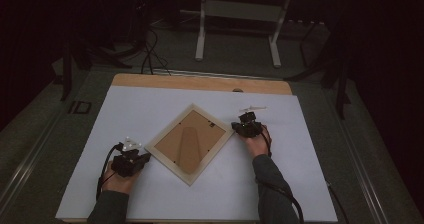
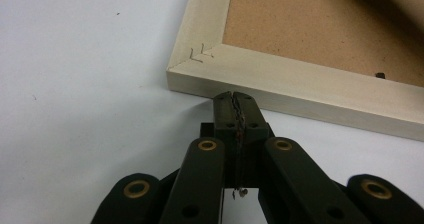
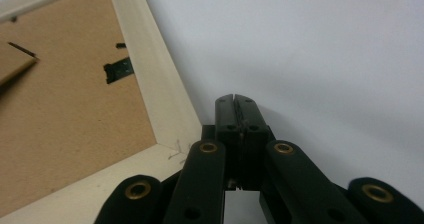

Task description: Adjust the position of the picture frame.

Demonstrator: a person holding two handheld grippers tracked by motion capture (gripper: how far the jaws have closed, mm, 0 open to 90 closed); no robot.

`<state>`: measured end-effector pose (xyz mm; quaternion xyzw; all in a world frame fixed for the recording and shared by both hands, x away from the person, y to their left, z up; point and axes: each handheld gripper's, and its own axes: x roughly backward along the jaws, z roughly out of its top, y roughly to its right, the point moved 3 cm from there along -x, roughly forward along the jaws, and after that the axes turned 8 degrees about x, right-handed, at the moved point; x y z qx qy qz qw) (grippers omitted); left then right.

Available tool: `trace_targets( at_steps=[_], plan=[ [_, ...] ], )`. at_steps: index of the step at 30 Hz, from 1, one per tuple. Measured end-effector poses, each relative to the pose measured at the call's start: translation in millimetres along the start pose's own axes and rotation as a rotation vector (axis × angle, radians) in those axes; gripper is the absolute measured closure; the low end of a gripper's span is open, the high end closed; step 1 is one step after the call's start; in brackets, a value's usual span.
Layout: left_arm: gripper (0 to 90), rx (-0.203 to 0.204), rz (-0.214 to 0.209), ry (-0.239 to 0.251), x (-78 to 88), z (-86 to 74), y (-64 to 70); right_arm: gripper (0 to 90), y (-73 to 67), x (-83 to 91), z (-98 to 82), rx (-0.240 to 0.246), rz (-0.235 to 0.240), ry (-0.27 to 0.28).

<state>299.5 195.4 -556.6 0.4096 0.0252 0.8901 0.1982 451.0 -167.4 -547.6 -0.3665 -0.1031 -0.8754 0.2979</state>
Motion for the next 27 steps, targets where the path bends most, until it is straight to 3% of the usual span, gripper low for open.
trace_targets(
  at_steps=[10, 27],
  plan=[
    [90.0, 0.004, -0.001, -0.001, -2.1, 1.6, 1.6, 89.9, 1.2, -1.4, -1.6, 0.001, 0.012, -0.021],
    [90.0, 0.005, -0.011, -0.007, -8.9, 7.8, 6.0, 89.9, -4.5, 5.6, -8.5, 0.076, 0.031, -0.057]
  ],
)
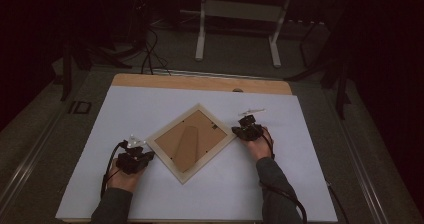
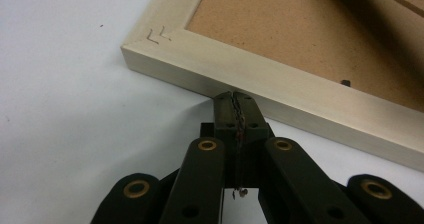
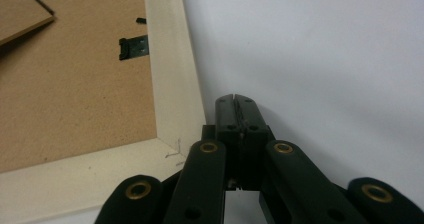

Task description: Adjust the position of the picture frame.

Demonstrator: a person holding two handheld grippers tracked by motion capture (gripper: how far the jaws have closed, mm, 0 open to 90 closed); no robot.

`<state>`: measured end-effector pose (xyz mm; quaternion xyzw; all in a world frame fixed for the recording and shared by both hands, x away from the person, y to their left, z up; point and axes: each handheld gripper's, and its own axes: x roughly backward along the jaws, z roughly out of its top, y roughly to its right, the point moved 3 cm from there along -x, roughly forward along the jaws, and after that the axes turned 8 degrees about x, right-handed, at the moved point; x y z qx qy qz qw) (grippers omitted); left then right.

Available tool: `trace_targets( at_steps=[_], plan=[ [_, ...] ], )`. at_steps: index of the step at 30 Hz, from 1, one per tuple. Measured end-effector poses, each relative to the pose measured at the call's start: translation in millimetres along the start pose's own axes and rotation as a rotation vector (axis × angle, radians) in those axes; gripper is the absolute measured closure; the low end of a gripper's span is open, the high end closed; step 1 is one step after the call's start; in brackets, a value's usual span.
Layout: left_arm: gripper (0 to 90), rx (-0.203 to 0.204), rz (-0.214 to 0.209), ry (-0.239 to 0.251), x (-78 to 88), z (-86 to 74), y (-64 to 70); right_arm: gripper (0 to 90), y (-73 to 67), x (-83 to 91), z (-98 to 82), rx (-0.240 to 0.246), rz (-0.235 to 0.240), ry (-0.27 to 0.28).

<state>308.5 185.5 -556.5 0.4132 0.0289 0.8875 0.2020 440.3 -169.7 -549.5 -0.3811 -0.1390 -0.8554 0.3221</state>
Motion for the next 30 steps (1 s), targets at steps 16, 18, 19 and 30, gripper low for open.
trace_targets(
  at_steps=[16, 18, 19, 30],
  plan=[
    [90.0, 0.011, -0.004, -0.007, -5.9, 6.2, 3.5, 89.9, -6.8, 11.6, -12.8, 0.032, 0.001, 0.000],
    [90.0, 0.014, -0.008, -0.014, -6.4, 7.2, 3.3, 89.9, -7.4, 13.1, -14.7, 0.023, 0.003, 0.002],
    [90.0, 0.014, -0.008, -0.014, -6.4, 7.2, 3.3, 89.9, -7.4, 13.1, -14.7, 0.023, 0.003, 0.002],
    [90.0, 0.018, 0.010, -0.023, -12.9, 15.4, 5.7, 89.9, -5.3, 18.0, -20.2, 0.021, 0.010, 0.003]
  ],
)
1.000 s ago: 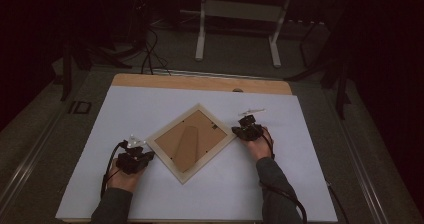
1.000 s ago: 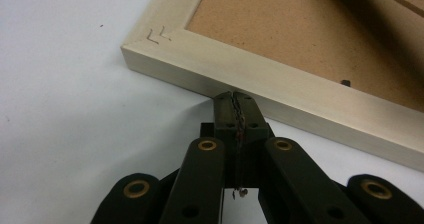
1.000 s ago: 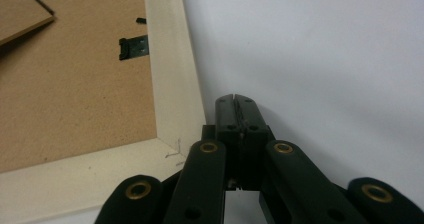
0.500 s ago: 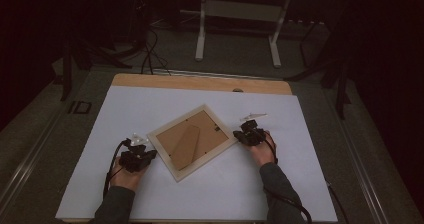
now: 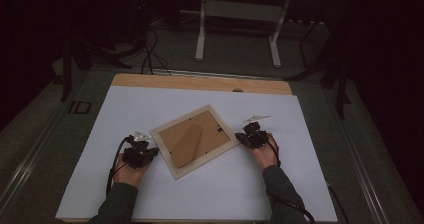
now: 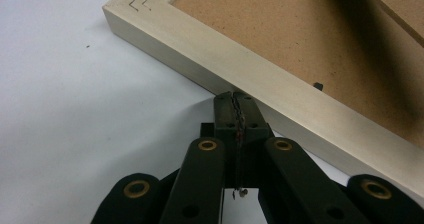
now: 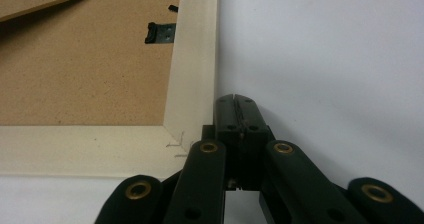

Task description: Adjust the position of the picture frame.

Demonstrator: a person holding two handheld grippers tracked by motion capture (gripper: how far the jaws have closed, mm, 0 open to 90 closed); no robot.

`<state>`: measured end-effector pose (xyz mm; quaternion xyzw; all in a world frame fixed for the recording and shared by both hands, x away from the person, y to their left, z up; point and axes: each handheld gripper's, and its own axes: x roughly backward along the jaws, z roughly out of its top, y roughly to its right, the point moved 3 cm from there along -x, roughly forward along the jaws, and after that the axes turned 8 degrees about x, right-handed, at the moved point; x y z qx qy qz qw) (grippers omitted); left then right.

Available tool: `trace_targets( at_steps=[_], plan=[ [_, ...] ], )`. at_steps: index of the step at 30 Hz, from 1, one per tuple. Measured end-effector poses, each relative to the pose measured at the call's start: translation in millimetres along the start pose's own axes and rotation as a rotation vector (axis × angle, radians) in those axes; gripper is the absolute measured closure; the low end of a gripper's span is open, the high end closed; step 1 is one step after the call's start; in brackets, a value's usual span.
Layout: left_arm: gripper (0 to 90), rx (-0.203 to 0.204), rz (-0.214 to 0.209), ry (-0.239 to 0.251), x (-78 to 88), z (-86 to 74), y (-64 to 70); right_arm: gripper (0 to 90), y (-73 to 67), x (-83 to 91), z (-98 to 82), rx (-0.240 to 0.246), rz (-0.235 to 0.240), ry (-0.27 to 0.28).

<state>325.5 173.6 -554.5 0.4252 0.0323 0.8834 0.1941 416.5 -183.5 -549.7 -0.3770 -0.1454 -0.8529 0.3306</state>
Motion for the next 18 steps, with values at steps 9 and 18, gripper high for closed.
trace_targets(
  at_steps=[9, 18],
  plan=[
    [90.0, 0.023, -0.021, 0.021, -5.2, 3.7, -1.1, 90.0, 1.3, 2.6, -2.3, -0.009, -0.002, -0.007],
    [90.0, 0.020, -0.024, 0.013, -10.8, 11.0, -1.0, 90.0, 2.4, 4.3, -4.2, -0.017, -0.001, -0.006]
  ],
)
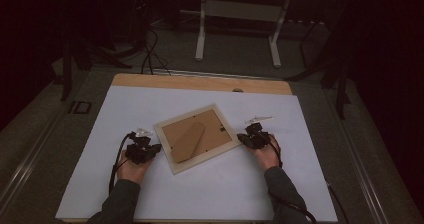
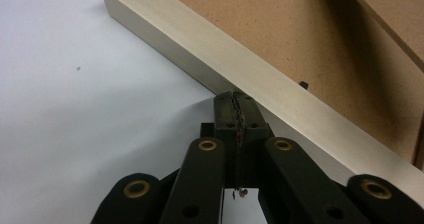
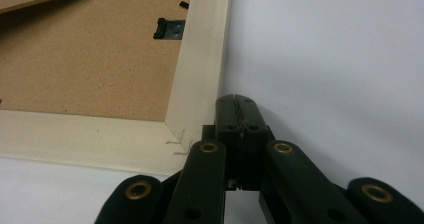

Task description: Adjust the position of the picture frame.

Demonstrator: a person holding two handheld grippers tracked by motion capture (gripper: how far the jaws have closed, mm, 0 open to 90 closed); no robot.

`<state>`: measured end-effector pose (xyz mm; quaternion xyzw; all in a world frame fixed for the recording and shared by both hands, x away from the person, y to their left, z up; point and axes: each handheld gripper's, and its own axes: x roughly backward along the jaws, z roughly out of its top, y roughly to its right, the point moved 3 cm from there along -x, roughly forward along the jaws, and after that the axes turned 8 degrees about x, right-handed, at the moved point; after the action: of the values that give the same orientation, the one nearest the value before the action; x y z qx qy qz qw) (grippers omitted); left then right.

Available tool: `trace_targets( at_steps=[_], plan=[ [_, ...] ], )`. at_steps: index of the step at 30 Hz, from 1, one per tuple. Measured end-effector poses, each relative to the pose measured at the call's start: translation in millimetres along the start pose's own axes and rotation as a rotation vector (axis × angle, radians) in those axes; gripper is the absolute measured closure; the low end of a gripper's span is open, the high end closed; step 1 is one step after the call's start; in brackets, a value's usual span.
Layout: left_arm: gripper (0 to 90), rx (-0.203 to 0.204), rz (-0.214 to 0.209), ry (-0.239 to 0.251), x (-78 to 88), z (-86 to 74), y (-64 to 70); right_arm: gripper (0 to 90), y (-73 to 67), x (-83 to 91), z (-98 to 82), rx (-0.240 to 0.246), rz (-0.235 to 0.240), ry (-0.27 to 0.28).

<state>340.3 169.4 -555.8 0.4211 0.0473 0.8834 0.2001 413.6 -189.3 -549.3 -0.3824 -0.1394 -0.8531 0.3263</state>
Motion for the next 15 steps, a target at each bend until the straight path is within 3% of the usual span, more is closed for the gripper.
trace_targets(
  at_steps=[12, 15],
  plan=[
    [90.0, 0.016, 0.005, -0.007, -13.5, 17.3, -2.0, 90.0, 3.6, 5.9, -9.3, -0.043, 0.012, 0.024],
    [90.0, -0.012, 0.011, -0.011, -15.5, 19.7, -0.3, 90.0, 3.0, 8.5, -12.4, -0.041, 0.012, 0.026]
  ],
)
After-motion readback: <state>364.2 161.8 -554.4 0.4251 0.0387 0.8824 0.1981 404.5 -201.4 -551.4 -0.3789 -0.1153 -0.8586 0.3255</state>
